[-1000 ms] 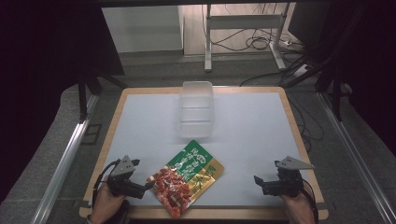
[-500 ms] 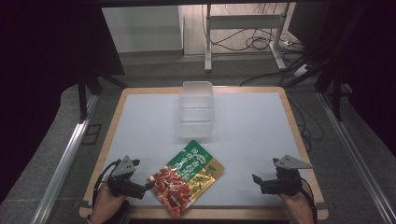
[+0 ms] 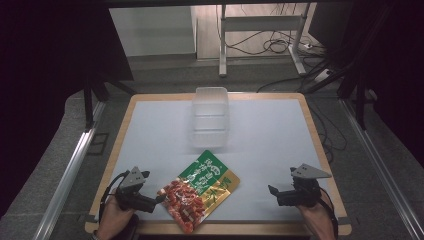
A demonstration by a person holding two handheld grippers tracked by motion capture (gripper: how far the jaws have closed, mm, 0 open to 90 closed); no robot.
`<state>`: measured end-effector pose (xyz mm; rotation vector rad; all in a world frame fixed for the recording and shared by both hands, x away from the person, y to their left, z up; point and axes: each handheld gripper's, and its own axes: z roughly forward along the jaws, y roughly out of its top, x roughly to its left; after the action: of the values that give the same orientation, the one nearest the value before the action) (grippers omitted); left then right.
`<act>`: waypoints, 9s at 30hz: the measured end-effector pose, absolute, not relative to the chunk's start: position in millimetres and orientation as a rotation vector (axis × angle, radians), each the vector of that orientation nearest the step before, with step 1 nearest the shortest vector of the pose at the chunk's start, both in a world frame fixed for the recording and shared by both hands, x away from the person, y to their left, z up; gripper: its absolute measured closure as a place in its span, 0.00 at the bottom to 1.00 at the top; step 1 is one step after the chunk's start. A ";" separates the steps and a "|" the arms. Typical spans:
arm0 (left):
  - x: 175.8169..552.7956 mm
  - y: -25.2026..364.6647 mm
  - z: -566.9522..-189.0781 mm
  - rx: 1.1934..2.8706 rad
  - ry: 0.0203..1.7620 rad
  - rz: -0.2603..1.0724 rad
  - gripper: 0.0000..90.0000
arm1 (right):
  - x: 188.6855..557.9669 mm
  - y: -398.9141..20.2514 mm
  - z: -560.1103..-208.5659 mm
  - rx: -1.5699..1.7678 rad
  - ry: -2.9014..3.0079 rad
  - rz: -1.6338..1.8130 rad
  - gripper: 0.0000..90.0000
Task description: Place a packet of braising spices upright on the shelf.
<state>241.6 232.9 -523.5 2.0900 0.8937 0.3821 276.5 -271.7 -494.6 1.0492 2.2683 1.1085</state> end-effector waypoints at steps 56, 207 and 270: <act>241.9 232.6 -523.9 2.096 0.896 0.384 0.00 | 312.9 -194.2 -508.5 0.870 2.498 1.165 0.00; 241.6 237.4 -521.2 2.055 0.915 0.401 0.00 | 358.5 -60.9 -344.0 0.488 2.588 1.284 0.99; 241.5 243.5 -523.1 2.042 0.923 0.375 0.00 | 473.0 -6.7 -286.1 0.558 2.397 1.500 0.99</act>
<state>241.5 243.5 -523.1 2.0422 0.9235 0.3747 473.0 -6.7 -286.1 0.5580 2.3966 1.5004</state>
